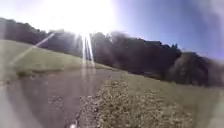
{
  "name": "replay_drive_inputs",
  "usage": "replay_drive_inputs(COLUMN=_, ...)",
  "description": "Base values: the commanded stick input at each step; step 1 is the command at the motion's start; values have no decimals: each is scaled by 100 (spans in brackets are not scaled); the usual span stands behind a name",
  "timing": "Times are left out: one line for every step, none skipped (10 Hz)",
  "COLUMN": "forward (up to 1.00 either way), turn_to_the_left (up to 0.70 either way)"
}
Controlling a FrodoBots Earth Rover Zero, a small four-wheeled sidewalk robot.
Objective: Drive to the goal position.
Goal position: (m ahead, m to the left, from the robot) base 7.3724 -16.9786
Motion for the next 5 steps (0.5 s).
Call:
replay_drive_inputs(forward=100, turn_to_the_left=36)
replay_drive_inputs(forward=100, turn_to_the_left=40)
replay_drive_inputs(forward=100, turn_to_the_left=40)
replay_drive_inputs(forward=100, turn_to_the_left=26)
replay_drive_inputs(forward=100, turn_to_the_left=10)
